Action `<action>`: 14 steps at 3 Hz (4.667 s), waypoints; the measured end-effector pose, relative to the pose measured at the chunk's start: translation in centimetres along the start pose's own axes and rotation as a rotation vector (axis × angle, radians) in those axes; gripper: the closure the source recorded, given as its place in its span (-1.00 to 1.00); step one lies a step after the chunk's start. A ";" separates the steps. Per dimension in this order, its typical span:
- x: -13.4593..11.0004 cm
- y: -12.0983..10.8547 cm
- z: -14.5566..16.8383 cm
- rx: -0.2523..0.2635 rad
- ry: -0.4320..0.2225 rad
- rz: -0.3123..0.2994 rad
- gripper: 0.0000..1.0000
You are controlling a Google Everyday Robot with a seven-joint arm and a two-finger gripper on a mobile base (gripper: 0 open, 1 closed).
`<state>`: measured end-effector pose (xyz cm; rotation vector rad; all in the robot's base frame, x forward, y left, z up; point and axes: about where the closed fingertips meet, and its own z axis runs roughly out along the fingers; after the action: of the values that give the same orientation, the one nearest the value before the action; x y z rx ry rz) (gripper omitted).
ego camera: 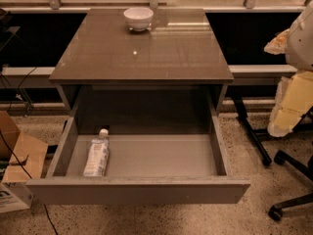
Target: Pick blue plastic bottle from top drawer and place on counter
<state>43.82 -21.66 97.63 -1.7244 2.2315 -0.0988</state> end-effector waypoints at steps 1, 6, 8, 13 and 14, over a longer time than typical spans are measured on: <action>0.0 0.0 0.0 0.000 0.000 0.000 -1.00; -14.2 3.1 8.3 -0.149 -0.242 0.178 -1.00; -17.4 3.4 11.9 -0.200 -0.225 0.273 -1.00; -29.6 6.1 29.4 -0.369 -0.179 0.449 -1.00; -31.2 6.9 33.0 -0.405 -0.150 0.503 -1.00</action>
Offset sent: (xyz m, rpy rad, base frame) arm 0.0008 0.0120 -0.0022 0.0609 -0.0101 -0.0094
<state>53.87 14.48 71.15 -1.2204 2.6130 0.6109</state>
